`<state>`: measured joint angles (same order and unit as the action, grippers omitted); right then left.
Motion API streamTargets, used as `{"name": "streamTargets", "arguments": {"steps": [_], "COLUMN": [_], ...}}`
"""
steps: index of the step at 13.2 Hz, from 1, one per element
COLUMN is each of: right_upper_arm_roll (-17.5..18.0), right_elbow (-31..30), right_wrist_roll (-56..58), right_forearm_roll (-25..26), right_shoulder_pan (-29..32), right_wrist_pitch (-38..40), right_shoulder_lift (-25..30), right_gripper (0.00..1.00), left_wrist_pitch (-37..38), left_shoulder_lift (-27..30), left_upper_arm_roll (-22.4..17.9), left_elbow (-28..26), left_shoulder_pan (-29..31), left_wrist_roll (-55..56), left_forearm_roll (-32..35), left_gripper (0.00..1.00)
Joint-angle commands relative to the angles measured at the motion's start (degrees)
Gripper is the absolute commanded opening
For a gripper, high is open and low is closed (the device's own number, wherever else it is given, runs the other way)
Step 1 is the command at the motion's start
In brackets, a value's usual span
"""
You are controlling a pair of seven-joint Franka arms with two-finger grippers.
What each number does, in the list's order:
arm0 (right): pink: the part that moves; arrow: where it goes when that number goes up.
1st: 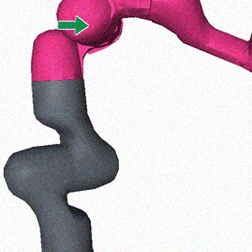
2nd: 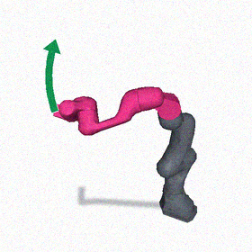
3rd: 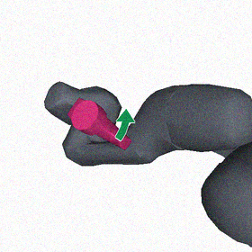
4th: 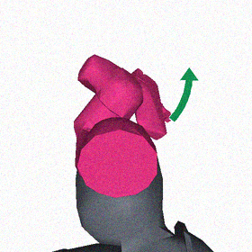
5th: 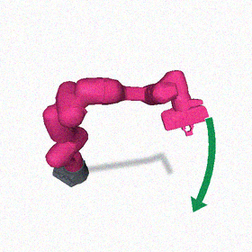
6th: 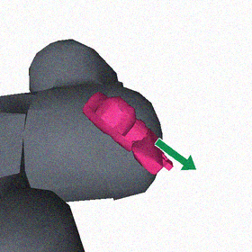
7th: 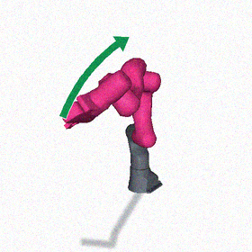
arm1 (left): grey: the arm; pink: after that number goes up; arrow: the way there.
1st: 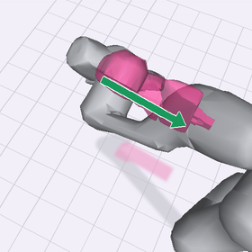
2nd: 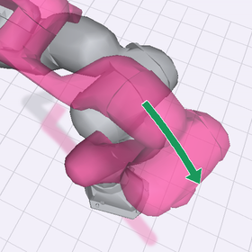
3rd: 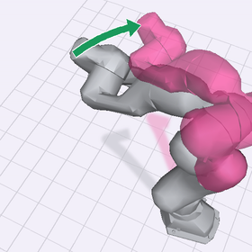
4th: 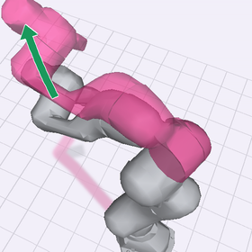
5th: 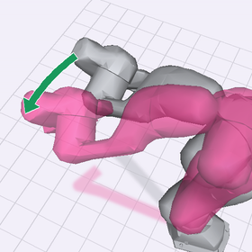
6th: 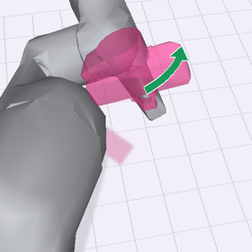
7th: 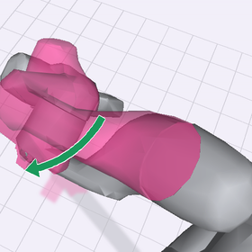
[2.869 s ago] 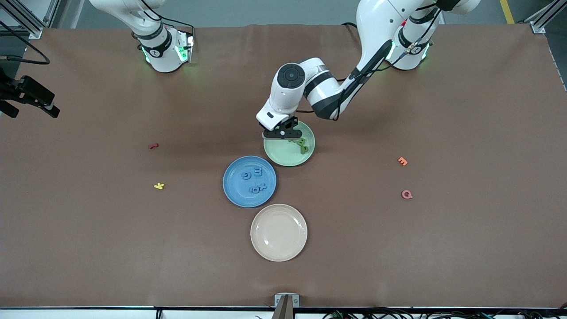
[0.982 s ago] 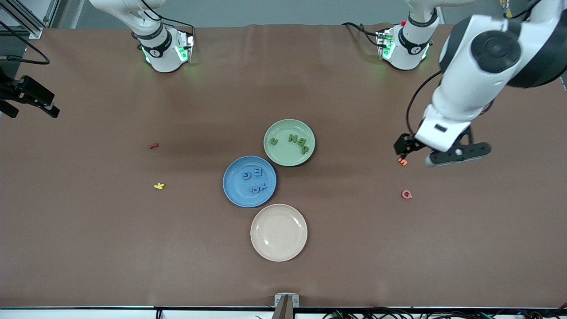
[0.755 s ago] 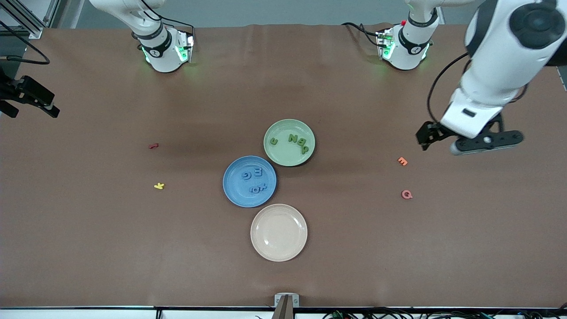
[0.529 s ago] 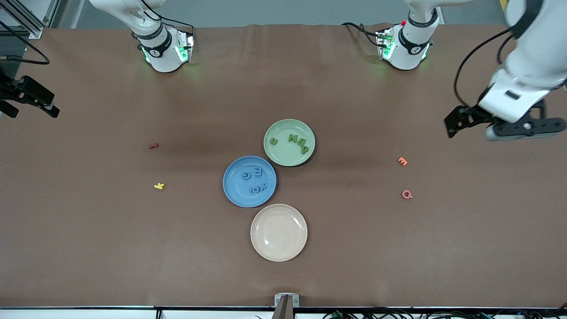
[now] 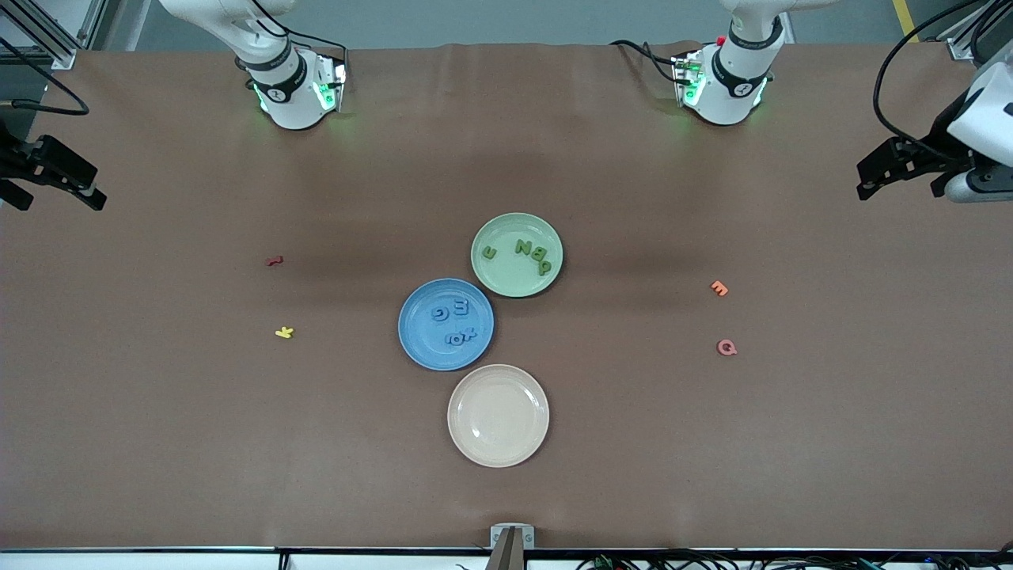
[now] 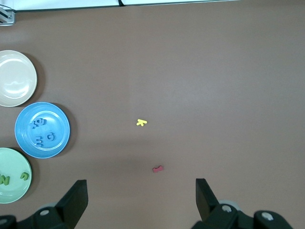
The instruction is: Sort letters by color into matching plates
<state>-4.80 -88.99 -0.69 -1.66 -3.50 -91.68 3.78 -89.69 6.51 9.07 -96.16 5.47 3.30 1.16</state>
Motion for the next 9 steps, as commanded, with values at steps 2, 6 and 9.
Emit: {"name": "streamTargets", "arguments": {"steps": [2, 6, 9], "right_upper_arm_roll": [0.85, 0.93, 0.85], "right_elbow": [1.63, 1.63, 1.63], "right_wrist_roll": [0.16, 0.16, 0.16], "right_forearm_roll": [0.69, 0.69, 0.61], "right_shoulder_pan": [1.13, 1.13, 1.13], "right_wrist_pitch": [0.53, 0.53, 0.53], "right_shoulder_lift": [-0.87, -0.87, -0.87], "right_gripper": [1.00, 1.00, 1.00], "left_wrist_pitch": [5.39, 7.86, 7.86], "left_shoulder_lift": [0.34, 1.75, 1.05], "left_upper_arm_roll": [-0.80, -0.80, -0.72], "left_elbow": [2.99, 3.08, 4.30], "left_shoulder_pan": [-3.35, -4.68, -3.54], "left_wrist_roll": [-0.66, -0.13, -0.84], "left_forearm_roll": [-0.20, -0.19, -0.72], "left_gripper": [1.00, 1.00, 1.00]}}
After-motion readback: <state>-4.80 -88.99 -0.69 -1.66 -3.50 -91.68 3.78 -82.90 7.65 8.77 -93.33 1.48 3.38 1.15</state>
